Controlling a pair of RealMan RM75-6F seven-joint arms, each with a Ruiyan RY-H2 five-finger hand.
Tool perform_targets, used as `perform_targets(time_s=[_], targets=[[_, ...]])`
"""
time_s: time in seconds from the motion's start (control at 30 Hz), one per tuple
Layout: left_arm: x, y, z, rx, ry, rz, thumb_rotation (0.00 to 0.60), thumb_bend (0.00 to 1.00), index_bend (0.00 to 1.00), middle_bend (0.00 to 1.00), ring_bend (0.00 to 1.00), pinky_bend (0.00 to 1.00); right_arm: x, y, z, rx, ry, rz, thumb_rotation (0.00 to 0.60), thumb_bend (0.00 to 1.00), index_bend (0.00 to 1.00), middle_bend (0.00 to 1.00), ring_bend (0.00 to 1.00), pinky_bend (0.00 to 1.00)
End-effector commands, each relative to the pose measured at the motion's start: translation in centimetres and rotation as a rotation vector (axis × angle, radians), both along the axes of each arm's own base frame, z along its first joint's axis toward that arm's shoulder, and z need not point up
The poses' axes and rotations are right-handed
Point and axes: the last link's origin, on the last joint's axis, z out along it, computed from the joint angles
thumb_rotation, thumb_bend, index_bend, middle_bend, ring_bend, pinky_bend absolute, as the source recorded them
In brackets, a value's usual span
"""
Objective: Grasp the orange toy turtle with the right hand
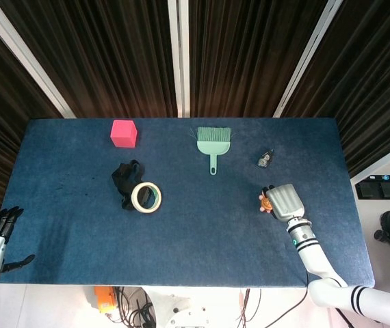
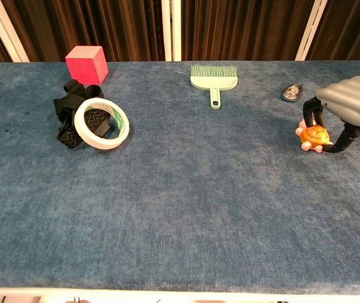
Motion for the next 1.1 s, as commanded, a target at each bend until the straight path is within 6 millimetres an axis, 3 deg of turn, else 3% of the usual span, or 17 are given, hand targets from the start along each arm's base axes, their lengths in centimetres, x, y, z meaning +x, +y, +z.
perform_targets(time_s=[0.03,0.3,0.53,0.6,0.67,0.73,0.8,0.9,1.1], targets=[[0.0,0.0,0.0,0.001,0.0,0.001,0.6,0.0,0.07,0.04,0.0,0.05,0.0,0.0,-0.3,0.002,0.006,0.002,0.6,0.24,0.64,0.57,0.99,1.0],[0.0,-0.1,0.2,0.006,-0.001,-0.004,0.6,0.0,0.07,0.04,0.0,0.05,0.1,0.0,-0.6,-0.011,0.006,-0.009,0.6,0.4,0.83,0.71,1.0,1.0],[0.1,-0.1,0.2,0.006,-0.003,-0.007,0.6,0.0,0.07,0.04,0.0,0.05,-0.1,0.1,-0.2,-0.029,0.001,-0.004,0.6,0.42,0.84,0.72,1.0,1.0],[0.1,-0.2,0.2,0.006,-0.002,-0.009,0.6,0.0,0.07,0.04,0.0,0.05,-0.2,0.3,0.1,-0.023,-0.002,-0.001,0.6,0.33,0.74,0.68,1.0,1.0],[0.2,-0.1,0.2,0.007,-0.001,-0.01,0.6,0.0,0.07,0.04,0.0,0.05,-0.5,0.6,0.6,-0.004,-0.007,-0.008,0.6,0.14,0.54,0.57,1.0,1.0],[0.2,-0.2,0.3,0.008,0.0,-0.011,0.6,0.0,0.07,0.04,0.0,0.05,-0.9,0.9,1.2,0.013,-0.019,-0.025,0.6,0.02,0.25,0.39,0.97,1.0],[0.3,-0.1,0.3,0.009,0.001,-0.013,0.6,0.0,0.07,0.04,0.0,0.05,-1.2,1.3,2.1,0.018,-0.028,-0.041,0.6,0.0,0.05,0.21,0.93,1.0],[0.5,-0.1,0.3,0.01,0.0,-0.018,0.6,0.0,0.07,0.04,0.0,0.05,-1.4,2.1,3.4,-0.001,-0.058,-0.044,0.6,0.0,0.0,0.04,0.87,1.0],[0.8,-0.2,0.2,0.006,0.0,-0.026,0.6,0.0,0.07,0.04,0.0,0.05,-2.4,4.1,5.4,-0.009,-0.078,-0.064,0.6,0.0,0.0,0.0,0.78,0.94]])
